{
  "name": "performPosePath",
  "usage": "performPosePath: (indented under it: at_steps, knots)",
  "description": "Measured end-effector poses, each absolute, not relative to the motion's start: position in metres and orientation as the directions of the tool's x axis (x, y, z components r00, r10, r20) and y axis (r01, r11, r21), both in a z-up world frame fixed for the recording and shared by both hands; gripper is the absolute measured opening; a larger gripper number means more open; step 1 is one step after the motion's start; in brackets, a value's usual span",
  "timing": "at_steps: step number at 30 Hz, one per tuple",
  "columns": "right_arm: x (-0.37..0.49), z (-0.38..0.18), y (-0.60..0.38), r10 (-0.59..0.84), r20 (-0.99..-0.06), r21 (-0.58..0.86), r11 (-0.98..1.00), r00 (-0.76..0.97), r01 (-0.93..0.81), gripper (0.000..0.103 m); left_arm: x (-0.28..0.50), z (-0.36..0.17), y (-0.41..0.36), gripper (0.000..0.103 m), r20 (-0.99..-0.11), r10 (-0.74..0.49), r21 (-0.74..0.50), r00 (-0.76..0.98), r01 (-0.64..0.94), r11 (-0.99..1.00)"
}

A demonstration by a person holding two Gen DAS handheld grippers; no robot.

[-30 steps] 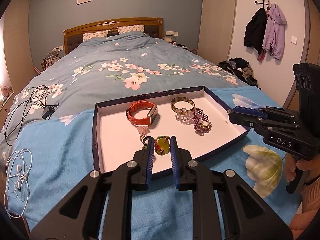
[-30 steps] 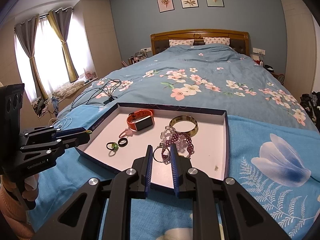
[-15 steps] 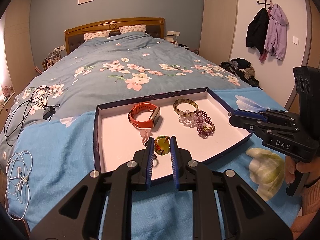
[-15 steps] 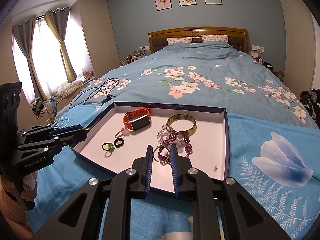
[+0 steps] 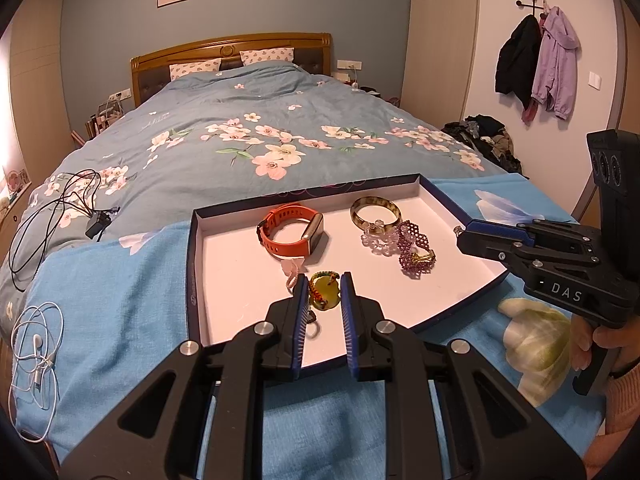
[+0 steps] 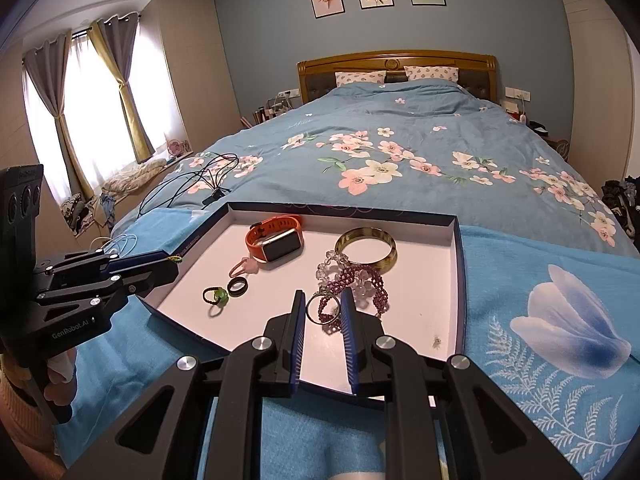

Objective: Organize jewelry
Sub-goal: 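Release the yellow-red ring into the box with the left tool while the right tool releases its ring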

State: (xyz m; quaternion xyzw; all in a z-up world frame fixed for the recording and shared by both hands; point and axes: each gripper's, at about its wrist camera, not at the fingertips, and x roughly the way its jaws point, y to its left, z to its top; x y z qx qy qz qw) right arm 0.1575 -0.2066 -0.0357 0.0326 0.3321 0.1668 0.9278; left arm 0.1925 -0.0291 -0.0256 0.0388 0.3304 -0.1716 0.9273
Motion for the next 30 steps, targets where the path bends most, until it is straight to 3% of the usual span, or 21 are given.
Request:
performPosePath:
  at_steps: [30]
  knots:
    - [0.165,-0.043,-0.204,0.323,-0.625,0.167,0.945,0.711,-0.282,0.016,0.202,-0.041,-0.031,0.017,-0.647,-0.276,-0.049,0.711,0.323,0.945]
